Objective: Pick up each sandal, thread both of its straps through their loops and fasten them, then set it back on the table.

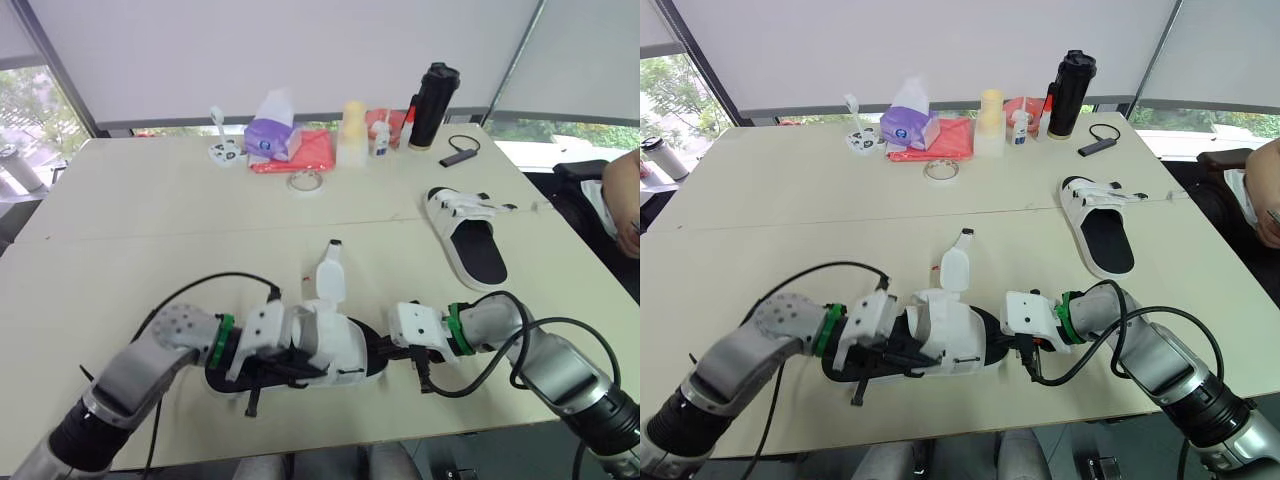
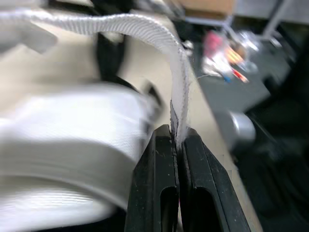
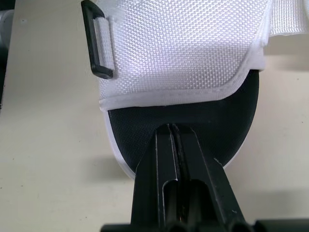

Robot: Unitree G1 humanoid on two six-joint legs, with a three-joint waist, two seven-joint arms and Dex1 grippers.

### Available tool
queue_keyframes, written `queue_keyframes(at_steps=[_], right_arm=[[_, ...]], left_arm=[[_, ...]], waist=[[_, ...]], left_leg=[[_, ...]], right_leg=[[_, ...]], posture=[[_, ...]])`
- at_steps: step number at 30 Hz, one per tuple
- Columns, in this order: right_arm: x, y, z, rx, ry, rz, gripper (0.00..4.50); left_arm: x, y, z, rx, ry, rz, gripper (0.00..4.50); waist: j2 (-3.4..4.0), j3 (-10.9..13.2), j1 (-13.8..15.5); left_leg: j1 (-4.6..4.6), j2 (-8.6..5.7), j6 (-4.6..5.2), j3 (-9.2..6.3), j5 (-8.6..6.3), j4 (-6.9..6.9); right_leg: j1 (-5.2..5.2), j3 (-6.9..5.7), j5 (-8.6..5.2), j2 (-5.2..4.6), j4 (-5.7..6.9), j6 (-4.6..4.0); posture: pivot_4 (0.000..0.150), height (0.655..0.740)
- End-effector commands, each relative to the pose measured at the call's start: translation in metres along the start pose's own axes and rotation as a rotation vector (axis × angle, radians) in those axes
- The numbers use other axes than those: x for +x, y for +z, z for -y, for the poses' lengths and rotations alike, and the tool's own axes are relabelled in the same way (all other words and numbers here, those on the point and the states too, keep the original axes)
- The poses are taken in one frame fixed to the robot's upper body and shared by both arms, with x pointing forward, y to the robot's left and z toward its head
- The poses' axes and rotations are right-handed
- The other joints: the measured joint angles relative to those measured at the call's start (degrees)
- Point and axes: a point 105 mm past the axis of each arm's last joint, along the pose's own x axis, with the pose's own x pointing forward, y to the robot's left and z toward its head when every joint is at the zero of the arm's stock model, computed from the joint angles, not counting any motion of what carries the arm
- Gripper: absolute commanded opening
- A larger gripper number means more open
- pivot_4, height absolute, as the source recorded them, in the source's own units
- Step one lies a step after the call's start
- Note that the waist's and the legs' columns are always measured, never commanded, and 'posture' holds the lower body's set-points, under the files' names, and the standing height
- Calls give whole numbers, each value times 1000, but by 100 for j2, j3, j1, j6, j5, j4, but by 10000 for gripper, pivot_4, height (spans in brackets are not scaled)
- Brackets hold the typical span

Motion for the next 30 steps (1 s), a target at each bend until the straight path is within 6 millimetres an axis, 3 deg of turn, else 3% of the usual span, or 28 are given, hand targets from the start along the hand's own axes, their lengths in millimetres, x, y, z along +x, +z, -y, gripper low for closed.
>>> queue_keyframes(at_steps=[1, 8, 13, 22, 30], right_arm=[[6, -27, -5, 89, -4, -102, 0], [7, -26, -1, 81, -8, -100, 0], [7, -26, -1, 82, -13, -100, 0], [10, -24, -4, 82, -11, -95, 0], [13, -25, -8, 69, -8, -103, 0]], left_arm=[[-12, 6, -7, -120, 44, 44, 595], [-37, 11, -22, -421, 45, 225, 595], [-38, 15, -40, -537, 119, 328, 595], [-11, 19, -31, -668, 74, 433, 595], [-21, 28, -17, -679, 8, 433, 595]], waist=[[0, 0, -10], [-2, 1, -7], [-3, 0, -9], [-8, -3, 1], [-12, -6, -31]], left_leg=[[2, 0, 4, 1, 2, 0], [11, 0, 14, -2, 8, 0], [13, 0, 12, -5, 7, 7], [24, 0, 3, -3, 2, 8], [30, 3, -1, -2, 0, 8]], right_leg=[[0, 0, 1, 1, 1, 1], [1, -2, 4, 6, 19, 8], [7, -4, 4, 4, 18, 7], [18, -3, 7, 2, 18, 5], [19, -3, 9, 3, 19, 2]], posture=[[1500, 7400], [1500, 7400], [1500, 7400], [1500, 7400], [1500, 7400]])
